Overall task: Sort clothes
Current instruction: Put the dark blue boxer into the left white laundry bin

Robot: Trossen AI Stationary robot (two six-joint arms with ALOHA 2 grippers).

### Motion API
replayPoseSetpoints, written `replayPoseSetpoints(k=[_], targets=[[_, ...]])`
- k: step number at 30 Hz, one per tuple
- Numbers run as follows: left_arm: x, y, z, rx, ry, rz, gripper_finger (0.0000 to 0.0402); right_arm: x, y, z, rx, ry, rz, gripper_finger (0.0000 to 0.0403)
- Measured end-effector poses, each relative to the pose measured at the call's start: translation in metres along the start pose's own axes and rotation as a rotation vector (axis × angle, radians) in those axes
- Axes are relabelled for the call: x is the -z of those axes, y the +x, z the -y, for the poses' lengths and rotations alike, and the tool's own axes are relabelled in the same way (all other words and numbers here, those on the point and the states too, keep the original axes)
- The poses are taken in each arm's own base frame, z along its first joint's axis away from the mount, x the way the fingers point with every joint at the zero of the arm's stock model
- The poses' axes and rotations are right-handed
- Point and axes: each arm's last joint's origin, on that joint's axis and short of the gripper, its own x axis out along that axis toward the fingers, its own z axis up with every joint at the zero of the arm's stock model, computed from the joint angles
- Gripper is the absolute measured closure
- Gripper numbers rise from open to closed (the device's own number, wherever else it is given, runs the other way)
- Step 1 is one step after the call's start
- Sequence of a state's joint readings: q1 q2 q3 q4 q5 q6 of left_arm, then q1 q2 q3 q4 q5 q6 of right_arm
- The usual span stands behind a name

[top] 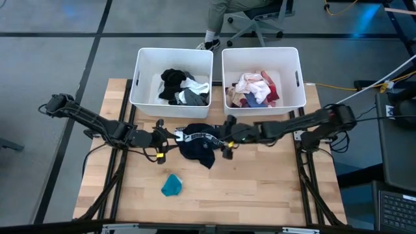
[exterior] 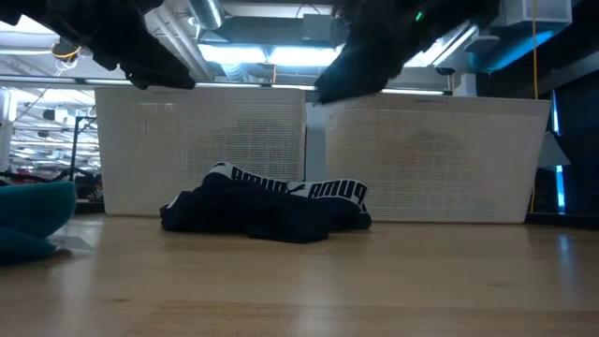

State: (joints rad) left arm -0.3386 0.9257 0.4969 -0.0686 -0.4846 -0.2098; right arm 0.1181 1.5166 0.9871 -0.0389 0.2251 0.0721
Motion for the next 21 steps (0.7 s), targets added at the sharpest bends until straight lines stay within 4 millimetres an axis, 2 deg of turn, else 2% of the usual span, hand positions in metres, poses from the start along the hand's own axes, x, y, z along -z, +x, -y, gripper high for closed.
replayPoseSetpoints(k=[5, 8, 12, 21], targets=[[0.0, 0.0, 0.0, 0.0, 0.003, -0.001, 0.0245, 0.019, 0.039, -0.007, 0.022, -0.01, -0.033, 0.0096], [0.0, 0.0, 0.0, -0.001, 0.004, -0.002, 0.0245, 0.03, 0.055, -0.009, 0.071, -0.018, -0.054, 0.0096], [0.0, 0.001, 0.001, -0.001, 0.0, 0.0, 0.0245, 0.045, 0.073, -0.007, 0.159, -0.027, -0.085, 0.0096], [0.008, 0.012, 0.005, -0.014, 0.029, -0.054, 0.0245, 0.077, 0.103, 0.011, 0.176, 0.035, -0.205, 0.0102]])
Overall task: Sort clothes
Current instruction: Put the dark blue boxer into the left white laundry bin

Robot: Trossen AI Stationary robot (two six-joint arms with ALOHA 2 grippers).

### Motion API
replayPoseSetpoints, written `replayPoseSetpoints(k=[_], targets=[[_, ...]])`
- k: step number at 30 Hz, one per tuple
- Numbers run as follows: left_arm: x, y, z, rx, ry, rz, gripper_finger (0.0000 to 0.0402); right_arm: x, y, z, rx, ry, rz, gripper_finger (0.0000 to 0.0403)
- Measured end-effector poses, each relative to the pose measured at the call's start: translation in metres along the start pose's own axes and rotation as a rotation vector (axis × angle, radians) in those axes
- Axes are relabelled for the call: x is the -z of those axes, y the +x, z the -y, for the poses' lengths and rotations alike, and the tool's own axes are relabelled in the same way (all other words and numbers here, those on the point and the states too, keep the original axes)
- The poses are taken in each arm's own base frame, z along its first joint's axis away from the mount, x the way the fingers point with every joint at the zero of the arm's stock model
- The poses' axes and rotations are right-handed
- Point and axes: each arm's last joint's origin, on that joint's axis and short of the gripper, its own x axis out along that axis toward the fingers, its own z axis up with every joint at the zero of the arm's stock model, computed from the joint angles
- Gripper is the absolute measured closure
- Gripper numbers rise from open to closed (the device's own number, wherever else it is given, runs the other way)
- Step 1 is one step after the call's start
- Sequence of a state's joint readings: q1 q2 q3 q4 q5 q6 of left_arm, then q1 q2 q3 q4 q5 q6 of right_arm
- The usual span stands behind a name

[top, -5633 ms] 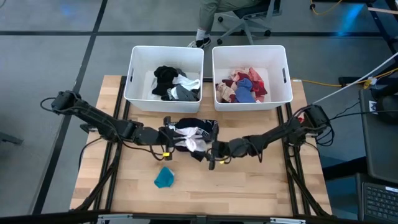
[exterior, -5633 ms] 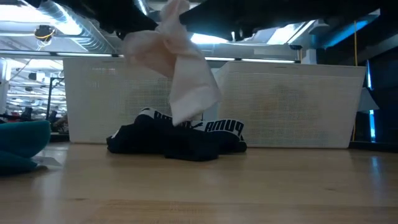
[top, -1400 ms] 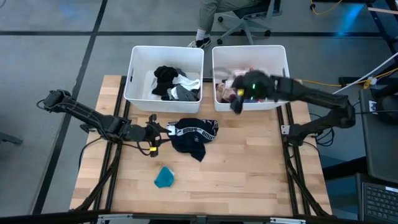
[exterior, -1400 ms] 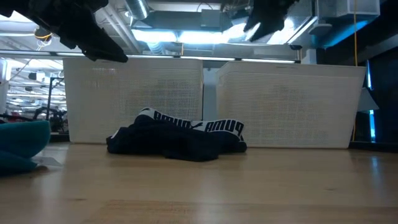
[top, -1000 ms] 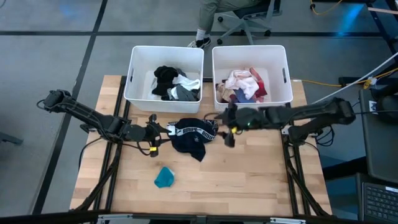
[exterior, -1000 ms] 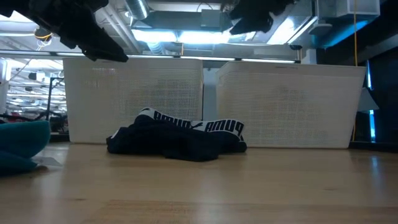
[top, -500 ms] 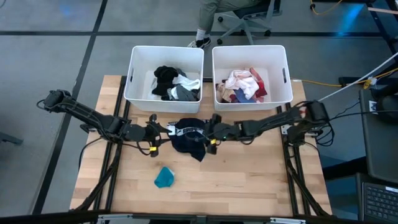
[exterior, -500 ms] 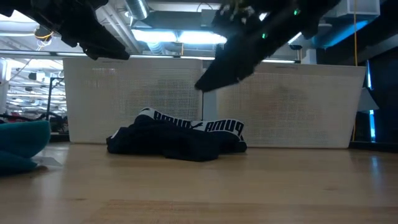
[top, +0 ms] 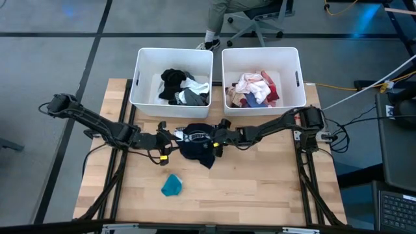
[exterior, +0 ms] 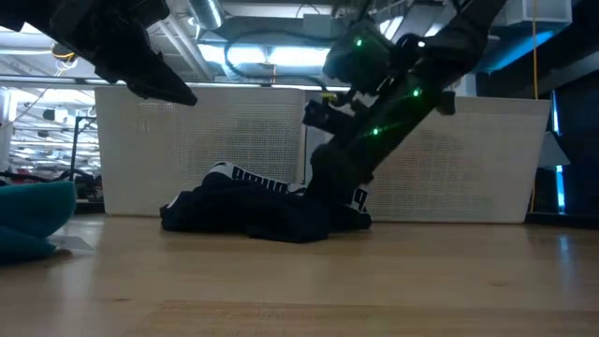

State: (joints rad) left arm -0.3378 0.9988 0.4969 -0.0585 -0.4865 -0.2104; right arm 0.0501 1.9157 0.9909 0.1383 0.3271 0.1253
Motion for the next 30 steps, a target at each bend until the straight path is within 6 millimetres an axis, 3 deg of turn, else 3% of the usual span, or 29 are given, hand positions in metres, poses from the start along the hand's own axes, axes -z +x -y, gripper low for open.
replayPoseSetpoints(k=[5, 12, 15, 19, 30], targets=[[0.003, 0.006, 0.003, -0.005, 0.014, -0.019, 0.0245, 0.003, 0.005, -0.003, -0.025, -0.03, -0.002, 0.0178], [0.001, 0.01, 0.005, 0.0, 0.026, 0.005, 0.0245, 0.003, 0.005, -0.003, -0.025, -0.095, -0.002, 0.0381], [0.001, 0.01, 0.005, 0.0, 0.029, 0.006, 0.0245, 0.003, 0.004, -0.003, -0.027, -0.117, -0.002, 0.0381], [0.001, 0.01, 0.005, 0.0, 0.031, 0.007, 0.0245, -0.006, -0.012, -0.007, -0.021, -0.137, 0.028, 0.0391], [0.001, 0.01, 0.005, 0.0, 0.026, 0.007, 0.0245, -0.05, -0.101, -0.005, 0.07, -0.176, 0.227, 0.0396]])
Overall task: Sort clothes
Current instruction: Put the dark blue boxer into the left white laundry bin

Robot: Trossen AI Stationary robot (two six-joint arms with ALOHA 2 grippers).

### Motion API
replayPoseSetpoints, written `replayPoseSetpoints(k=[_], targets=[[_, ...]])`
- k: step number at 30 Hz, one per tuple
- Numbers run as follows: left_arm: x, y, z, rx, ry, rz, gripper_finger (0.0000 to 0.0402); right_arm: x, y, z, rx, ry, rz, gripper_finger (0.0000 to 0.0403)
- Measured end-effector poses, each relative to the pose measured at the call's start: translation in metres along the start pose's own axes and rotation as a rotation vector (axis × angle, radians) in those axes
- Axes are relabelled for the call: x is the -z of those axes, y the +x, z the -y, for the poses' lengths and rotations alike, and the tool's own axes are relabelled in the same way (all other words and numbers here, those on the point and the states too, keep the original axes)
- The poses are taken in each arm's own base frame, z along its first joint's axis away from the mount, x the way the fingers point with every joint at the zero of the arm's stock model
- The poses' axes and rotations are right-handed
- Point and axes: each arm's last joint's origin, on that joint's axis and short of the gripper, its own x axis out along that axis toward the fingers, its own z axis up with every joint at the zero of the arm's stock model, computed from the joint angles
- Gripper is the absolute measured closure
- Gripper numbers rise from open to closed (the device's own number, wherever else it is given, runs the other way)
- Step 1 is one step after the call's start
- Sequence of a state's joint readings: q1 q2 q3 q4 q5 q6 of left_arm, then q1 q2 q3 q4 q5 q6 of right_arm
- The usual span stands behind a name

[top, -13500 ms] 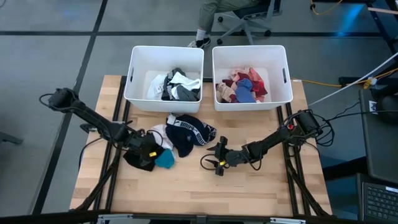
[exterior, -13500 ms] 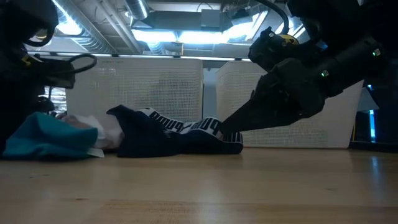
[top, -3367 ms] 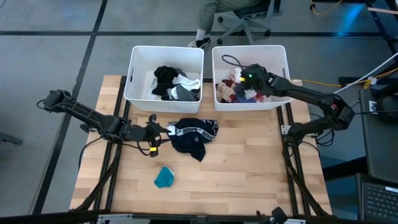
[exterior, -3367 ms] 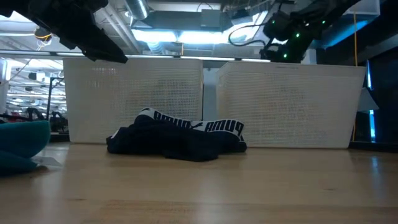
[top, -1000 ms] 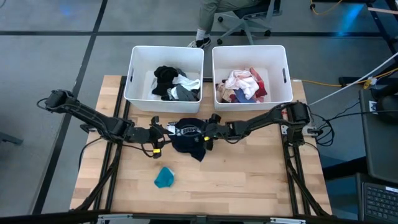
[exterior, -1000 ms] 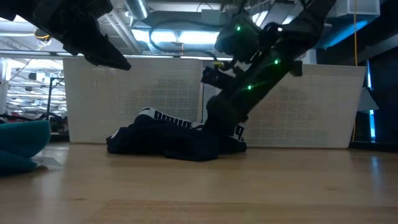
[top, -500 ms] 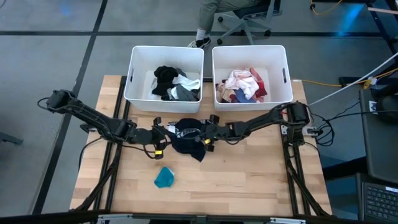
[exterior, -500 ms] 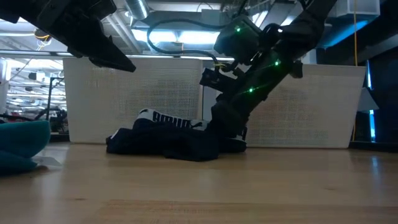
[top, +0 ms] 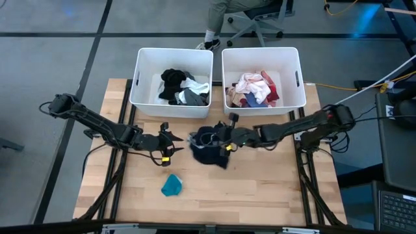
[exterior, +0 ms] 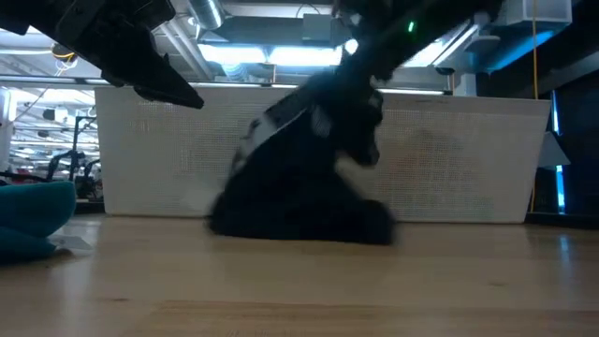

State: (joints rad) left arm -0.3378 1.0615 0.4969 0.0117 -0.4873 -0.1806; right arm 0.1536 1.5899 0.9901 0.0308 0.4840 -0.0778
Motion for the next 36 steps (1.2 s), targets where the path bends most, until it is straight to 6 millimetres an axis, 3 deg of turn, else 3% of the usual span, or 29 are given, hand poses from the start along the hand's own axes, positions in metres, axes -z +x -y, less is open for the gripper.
replayPoseSetpoints(k=[12, 27, 36], targets=[[0.0, 0.0, 0.0, 0.0, 0.004, 0.0, 0.0245, -0.049, -0.072, 0.029, 0.068, -0.004, 0.234, 0.0395], [0.0, 0.0, 0.0, 0.0, 0.002, 0.001, 0.0245, -0.112, -0.115, 0.076, 0.364, -0.151, 0.333, 0.0394], [0.0, 0.0, 0.0, 0.0, 0.002, 0.0, 0.0245, -0.14, -0.138, 0.134, 0.623, -0.133, 0.229, 0.0393]])
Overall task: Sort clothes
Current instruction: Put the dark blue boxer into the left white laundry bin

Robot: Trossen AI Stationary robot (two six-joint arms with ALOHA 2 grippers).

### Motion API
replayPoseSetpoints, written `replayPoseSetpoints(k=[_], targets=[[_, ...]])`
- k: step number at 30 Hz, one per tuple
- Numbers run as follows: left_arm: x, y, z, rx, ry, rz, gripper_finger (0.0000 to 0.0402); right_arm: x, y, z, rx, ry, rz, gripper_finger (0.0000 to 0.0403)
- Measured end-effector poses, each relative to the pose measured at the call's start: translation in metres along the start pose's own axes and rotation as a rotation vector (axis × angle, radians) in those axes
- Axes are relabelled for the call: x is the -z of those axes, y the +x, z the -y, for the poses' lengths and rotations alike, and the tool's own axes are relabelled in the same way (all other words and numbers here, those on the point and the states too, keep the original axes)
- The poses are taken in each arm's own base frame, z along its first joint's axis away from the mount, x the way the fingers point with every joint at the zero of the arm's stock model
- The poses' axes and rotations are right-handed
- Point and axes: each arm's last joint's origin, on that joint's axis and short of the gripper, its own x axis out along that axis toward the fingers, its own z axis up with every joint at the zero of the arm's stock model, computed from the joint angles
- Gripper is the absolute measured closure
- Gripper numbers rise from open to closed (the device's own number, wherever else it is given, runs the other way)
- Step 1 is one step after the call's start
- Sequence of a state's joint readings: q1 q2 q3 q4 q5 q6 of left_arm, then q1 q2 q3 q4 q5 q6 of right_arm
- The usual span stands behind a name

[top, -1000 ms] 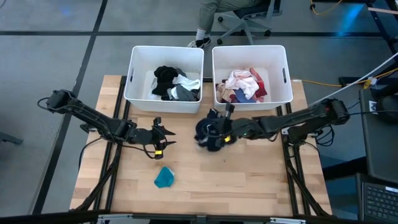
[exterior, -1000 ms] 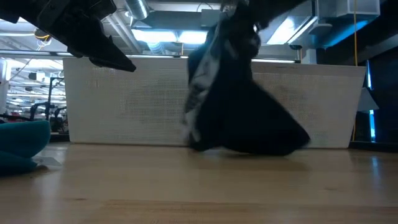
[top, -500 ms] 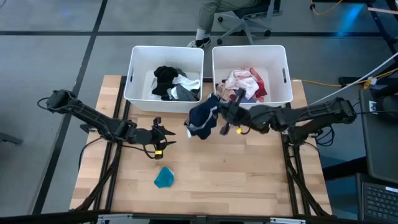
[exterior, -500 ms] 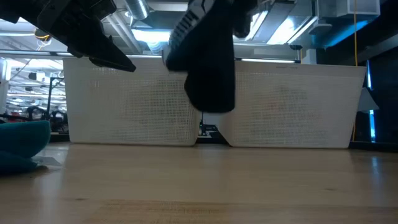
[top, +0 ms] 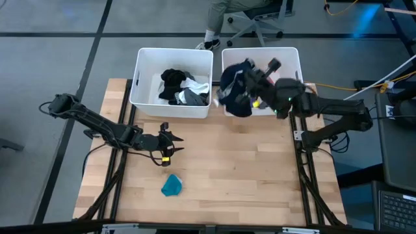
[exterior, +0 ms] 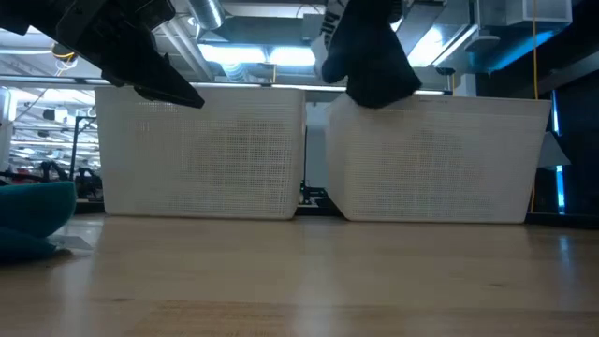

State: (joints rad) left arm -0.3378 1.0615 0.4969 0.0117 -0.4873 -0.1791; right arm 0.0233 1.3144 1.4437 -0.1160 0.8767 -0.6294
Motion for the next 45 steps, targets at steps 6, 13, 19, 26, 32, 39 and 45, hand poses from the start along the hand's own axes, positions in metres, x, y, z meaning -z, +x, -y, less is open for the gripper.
replayPoseSetpoints(k=[6, 13, 19, 26, 32, 39, 45], targets=[[0.0, 0.0, 0.0, 0.0, -0.001, 0.0, 0.0245, 0.007, 0.016, 0.04, 0.168, 0.035, -0.077, 0.0393], [0.0, 0.0, 0.0, 0.0, 0.0, 0.0, 0.0245, 0.037, 0.039, 0.072, 0.304, 0.084, -0.226, 0.0393], [0.0, 0.0, 0.0, 0.0, 0.004, 0.0, 0.0245, 0.086, 0.073, 0.072, 0.16, 0.225, -0.358, 0.0393], [0.0, 0.0, 0.0, 0.0, 0.003, 0.0, 0.0245, 0.152, 0.115, 0.044, -0.057, 0.338, -0.511, 0.0393], [0.0, 0.0, 0.0, 0.0, 0.003, 0.0, 0.0245, 0.192, 0.14, 0.017, -0.077, 0.361, -0.66, 0.0393], [0.0, 0.0, 0.0, 0.0, 0.004, -0.001, 0.0245, 0.202, 0.148, 0.007, -0.082, 0.39, -0.706, 0.0335], [0.0, 0.0, 0.0, 0.006, 0.005, -0.004, 0.0245, 0.189, 0.144, 0.017, -0.099, 0.392, -0.763, 0.0208]])
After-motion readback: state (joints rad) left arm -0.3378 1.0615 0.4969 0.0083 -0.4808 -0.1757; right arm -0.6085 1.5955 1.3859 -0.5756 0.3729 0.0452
